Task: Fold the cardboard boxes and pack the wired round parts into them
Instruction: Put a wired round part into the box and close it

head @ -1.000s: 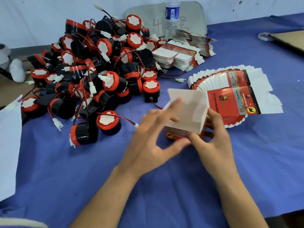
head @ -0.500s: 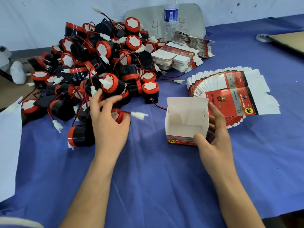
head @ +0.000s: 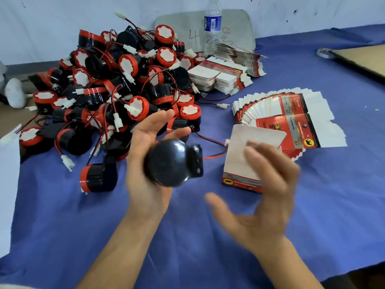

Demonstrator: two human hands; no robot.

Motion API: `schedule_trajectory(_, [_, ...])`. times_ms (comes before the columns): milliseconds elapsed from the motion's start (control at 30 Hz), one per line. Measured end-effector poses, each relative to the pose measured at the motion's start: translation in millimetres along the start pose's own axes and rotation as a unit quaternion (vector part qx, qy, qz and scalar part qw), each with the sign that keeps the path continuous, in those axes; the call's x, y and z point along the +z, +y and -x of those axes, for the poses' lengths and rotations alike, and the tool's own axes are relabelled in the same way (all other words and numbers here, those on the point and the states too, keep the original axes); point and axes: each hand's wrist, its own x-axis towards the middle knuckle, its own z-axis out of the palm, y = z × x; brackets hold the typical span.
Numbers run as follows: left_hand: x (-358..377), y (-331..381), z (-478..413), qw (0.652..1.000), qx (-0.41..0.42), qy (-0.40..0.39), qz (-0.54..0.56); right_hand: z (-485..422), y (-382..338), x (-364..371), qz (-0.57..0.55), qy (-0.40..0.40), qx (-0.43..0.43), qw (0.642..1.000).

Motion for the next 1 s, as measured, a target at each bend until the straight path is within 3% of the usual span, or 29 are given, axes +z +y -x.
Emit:
schedule_trajectory(100, [6.1,-2.8,15.7,0.990,0.069,-0.091,-0.077,-3.9,-14.5,14.6,-0.012,-0.104,-0.040,0.994])
schedule_trajectory(233, [8.2,-7.6,21.8,0.977,0.124,-0.144,-0.095,-13.8,-16.8,14.8,-0.046,-0.158,-0.024,0.986])
schedule_trajectory(300, [2.7,-13.1,20.2,0.968,0.129,-0.163,-0.139,-19.7,-14.1,5.2,-0.088,-0.144,0.015,0.986])
schedule_trajectory(367, [-1.7,-21.0,16.5,0.942,0.111,-0.182,-0.258,-28.6,-12.7,-6.3,-0.149,-0.094,0.083,0.981])
schedule_trajectory(433, [-3.5,-25.6,14.3,0.916,0.074,-0.177,-0.351,-37.5,-7.9,-17.5,-0.193,-0.031,0.148,0.970])
schedule_trajectory(500, [-2.4,-23.8,11.5,0.895,0.095,-0.163,-0.403,-47.2,0.9,-28.8,-0.191,-0.007,0.186,0.964])
schedule_trajectory(567, [1.6,-18.5,5.3,0.877,0.144,-0.147,-0.435,-54.9,10.5,-39.8,-0.148,-0.047,0.203,0.967])
schedule_trajectory(633, [5.4,-8.6,-7.5,0.855,0.189,-0.135,-0.464,-55.5,24.2,-48.4,-0.022,-0.110,0.167,0.980])
schedule_trajectory(733, [17.7,9.4,-32.7,0.789,0.248,-0.161,-0.539,-49.9,35.6,-51.4,0.134,-0.171,0.130,0.967])
schedule_trajectory(867, [41.0,9.4,-42.6,0.731,0.214,-0.264,-0.591,-37.0,40.0,-42.2,0.252,-0.180,0.086,0.947])
schedule_trajectory(1000, [47.3,2.2,-41.5,0.703,0.200,-0.329,-0.598,-28.3,45.3,-38.9,0.250,-0.183,0.098,0.946])
